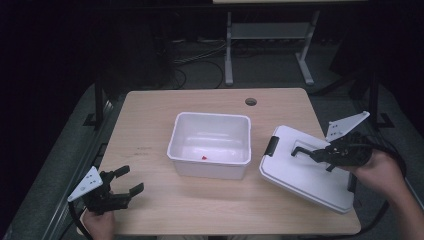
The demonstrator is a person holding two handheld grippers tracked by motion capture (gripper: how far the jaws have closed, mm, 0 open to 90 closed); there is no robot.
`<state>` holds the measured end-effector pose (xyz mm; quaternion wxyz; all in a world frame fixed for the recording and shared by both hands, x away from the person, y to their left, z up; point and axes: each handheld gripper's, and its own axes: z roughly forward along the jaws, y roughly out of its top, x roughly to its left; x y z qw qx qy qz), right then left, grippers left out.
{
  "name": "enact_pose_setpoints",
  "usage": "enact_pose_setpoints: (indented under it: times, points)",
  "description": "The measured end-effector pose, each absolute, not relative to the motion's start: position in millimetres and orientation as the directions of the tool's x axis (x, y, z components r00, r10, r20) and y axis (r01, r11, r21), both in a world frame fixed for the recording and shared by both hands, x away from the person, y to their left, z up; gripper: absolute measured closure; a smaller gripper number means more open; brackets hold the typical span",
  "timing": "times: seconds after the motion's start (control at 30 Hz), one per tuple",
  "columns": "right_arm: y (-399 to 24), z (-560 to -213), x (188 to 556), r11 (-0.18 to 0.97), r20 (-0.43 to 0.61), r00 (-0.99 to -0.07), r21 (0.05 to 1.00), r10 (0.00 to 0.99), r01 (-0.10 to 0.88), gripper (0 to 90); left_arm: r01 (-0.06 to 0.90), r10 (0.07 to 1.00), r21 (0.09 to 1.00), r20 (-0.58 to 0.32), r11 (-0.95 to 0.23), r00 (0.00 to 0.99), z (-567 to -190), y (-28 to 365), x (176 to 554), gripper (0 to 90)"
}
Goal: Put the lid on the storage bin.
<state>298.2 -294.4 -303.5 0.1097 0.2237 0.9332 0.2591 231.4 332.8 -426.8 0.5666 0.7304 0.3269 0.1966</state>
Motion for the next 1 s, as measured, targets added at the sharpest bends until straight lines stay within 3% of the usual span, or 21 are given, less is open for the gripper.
enact_pose_setpoints:
  times: [1.0]
  points:
    - [-264, -256, 304, 0.791, -0.126, -0.905, 0.545, 0.406, 0.279, 84.4, 0.25, 0.702, 0.958, -0.082, -0.14, 0.707, -426, 334, 231, 15.7]
